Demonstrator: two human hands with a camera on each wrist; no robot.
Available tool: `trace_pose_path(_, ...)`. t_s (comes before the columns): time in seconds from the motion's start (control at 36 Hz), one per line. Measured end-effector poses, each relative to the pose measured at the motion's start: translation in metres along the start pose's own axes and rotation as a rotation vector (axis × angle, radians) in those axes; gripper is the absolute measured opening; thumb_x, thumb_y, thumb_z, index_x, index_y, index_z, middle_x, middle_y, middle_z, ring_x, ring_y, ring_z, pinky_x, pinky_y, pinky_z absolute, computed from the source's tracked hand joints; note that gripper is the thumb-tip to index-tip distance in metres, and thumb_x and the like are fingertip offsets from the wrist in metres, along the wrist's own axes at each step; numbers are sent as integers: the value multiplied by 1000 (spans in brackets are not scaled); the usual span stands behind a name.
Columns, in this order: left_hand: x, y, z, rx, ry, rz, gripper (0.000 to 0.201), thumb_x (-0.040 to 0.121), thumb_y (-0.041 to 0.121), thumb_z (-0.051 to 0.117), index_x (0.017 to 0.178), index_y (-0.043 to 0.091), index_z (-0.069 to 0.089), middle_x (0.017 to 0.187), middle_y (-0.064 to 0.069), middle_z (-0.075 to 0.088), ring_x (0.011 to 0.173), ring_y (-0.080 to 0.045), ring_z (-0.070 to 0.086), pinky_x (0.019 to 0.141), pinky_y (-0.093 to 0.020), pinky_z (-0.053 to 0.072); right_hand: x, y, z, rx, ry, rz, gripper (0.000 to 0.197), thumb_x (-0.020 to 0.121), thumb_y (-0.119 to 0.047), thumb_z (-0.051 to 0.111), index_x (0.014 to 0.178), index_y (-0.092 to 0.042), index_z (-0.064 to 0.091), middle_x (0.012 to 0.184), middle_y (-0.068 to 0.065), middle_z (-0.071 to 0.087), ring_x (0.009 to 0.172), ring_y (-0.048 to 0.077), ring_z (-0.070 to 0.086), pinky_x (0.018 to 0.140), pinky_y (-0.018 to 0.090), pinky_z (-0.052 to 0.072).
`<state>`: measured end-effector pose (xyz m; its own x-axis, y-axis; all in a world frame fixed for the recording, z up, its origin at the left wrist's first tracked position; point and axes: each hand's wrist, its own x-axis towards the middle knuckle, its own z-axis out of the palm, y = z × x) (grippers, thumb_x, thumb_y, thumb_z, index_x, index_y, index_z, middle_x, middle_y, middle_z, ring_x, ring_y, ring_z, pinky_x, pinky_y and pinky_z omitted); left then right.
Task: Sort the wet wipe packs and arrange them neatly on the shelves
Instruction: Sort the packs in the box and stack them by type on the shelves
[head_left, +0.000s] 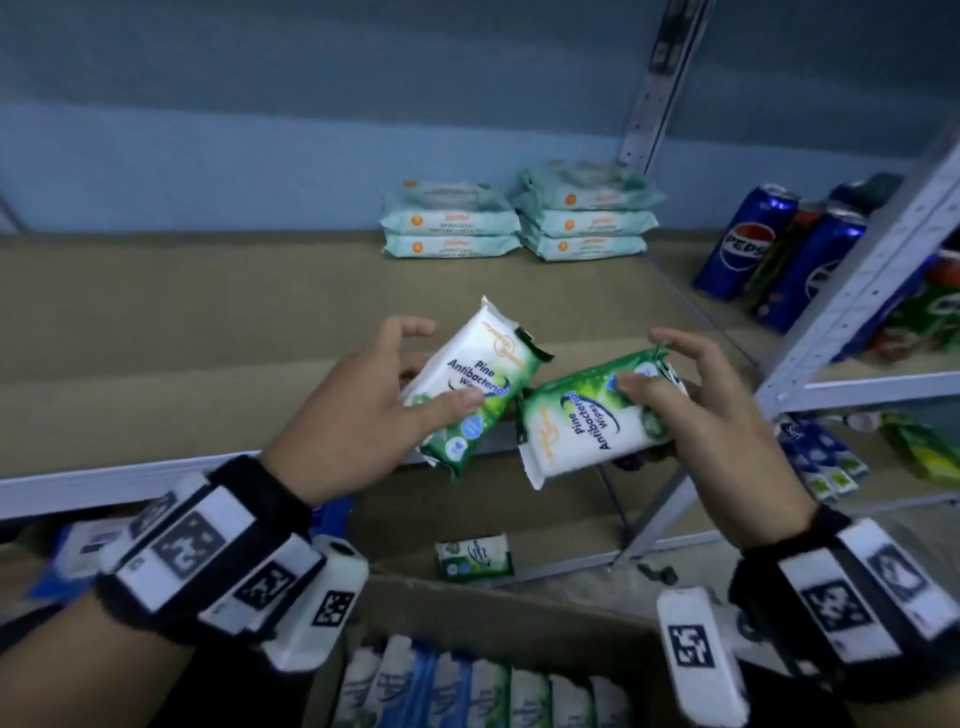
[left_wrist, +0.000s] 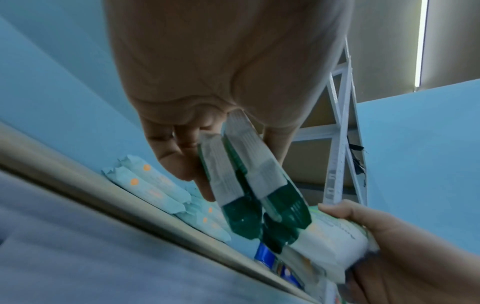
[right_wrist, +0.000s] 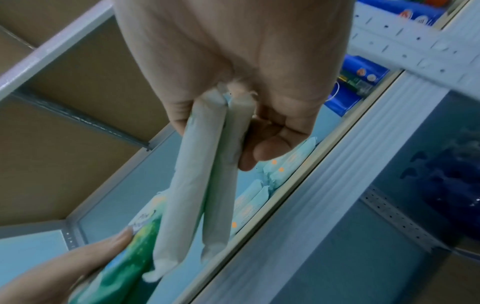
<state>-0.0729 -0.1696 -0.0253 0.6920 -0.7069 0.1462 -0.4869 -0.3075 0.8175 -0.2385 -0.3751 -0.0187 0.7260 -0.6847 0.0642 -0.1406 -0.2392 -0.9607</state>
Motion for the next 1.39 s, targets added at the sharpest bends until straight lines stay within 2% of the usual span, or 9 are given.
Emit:
trace_pose_path(0.22,32,-16,-28,40,117,-143,53,79,53,69,120,28,46,98,15,71,75,3,68,71,-25,55,38,7,30,-31,143,49,42,80,-50,74,110,-29,53,87,-7,75,75,6,69,66,34,51)
trace_pose_path(0.42,39,-39,-37,426,132,-235,39,77,63,65,99,31,61,100,5,62,89,-13,59,75,-34,46,68,19,36,-548,189,36,55,83,-68,56,95,-14,58,85,3,60,81,24,55,63,34,41)
trace_pose_path(0.5,40,-41,-40,485,153,-265,47,78,67,60,105,30,68,103,-3,58,94,-18,56,74,-31,39,77,34,29,-787,136,44,69,77,-81,35,86,-18,61,83,10,58,82,31,53,68,39,42)
trace_pose_path(0.58,41,-44,-41,429,167,-316,54,79,69,58,109,26,68,104,1,68,101,-19,61,80,-31,45,78,37,25,-972,32,12,63,81,-76,26,101,-31,65,85,6,55,84,28,50,68,36,38)
trace_pose_path(0.69,41,-47,-43,398,209,-365,41,81,65,58,91,26,64,92,6,69,93,-18,62,78,-33,48,67,26,24,-735,106,-101,53,86,-67,46,110,-24,65,108,2,62,100,24,57,85,39,46)
trace_pose_path(0.92,44,-49,-46,297,248,-384,20,85,41,62,97,25,69,86,18,66,93,-13,62,79,-29,46,55,18,30,-673,-15,-230,36,85,-48,64,114,-27,65,100,-12,67,86,4,60,68,14,42)
trace_pose_path(1.11,46,-47,-41,308,212,-353,20,85,43,63,91,25,70,83,17,63,89,-14,60,71,-27,37,53,22,35,-582,37,-143,33,79,-60,65,99,-34,64,87,-11,70,75,17,66,71,40,57)
trace_pose_path(1.22,46,-43,-37,296,181,-344,20,86,44,63,90,26,69,82,18,61,86,-12,58,67,-27,37,51,19,41,-549,38,-160,21,81,-49,68,93,-32,63,82,-14,67,72,14,62,68,30,50)
trace_pose_path(1.39,45,-37,-26,191,137,-326,22,83,46,66,87,24,70,79,12,68,80,-9,64,72,-30,52,48,16,50,-548,28,-209,23,84,-47,68,96,-28,64,78,-22,62,73,-18,55,58,3,37)
